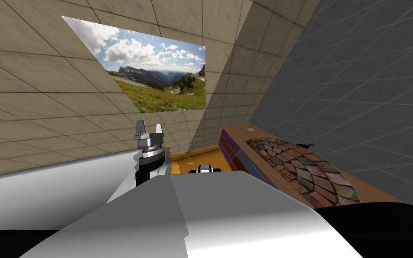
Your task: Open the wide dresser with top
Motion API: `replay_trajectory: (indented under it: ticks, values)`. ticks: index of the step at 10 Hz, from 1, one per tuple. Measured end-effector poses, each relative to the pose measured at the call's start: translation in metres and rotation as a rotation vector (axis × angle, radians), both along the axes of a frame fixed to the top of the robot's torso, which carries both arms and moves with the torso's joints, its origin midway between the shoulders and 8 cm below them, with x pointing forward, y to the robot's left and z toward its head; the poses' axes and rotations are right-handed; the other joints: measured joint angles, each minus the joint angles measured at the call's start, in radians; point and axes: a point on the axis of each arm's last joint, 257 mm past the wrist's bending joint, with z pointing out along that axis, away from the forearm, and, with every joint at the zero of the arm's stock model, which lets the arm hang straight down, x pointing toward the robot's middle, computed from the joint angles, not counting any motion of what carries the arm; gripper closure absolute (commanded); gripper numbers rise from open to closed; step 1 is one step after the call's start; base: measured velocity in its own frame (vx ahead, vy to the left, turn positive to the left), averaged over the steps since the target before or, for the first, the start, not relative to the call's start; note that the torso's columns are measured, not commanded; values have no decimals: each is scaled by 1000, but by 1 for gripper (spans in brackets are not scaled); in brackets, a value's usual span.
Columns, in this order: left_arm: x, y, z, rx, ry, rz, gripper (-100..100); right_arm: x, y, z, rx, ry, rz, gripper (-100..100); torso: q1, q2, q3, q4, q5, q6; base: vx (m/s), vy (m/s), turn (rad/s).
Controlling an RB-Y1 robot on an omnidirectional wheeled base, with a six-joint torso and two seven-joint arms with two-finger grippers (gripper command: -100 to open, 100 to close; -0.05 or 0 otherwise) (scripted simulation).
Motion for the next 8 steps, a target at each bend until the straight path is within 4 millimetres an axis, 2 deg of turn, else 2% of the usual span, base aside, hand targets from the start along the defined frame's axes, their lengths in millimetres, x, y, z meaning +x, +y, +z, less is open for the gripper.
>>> replay_trajectory:
  ticks: [8]
  values:
    - [0,0,0,0,0,0,0,-39,-39,48,-275,184,46,-100,-1,0,0,0,0,0,48,23,77]
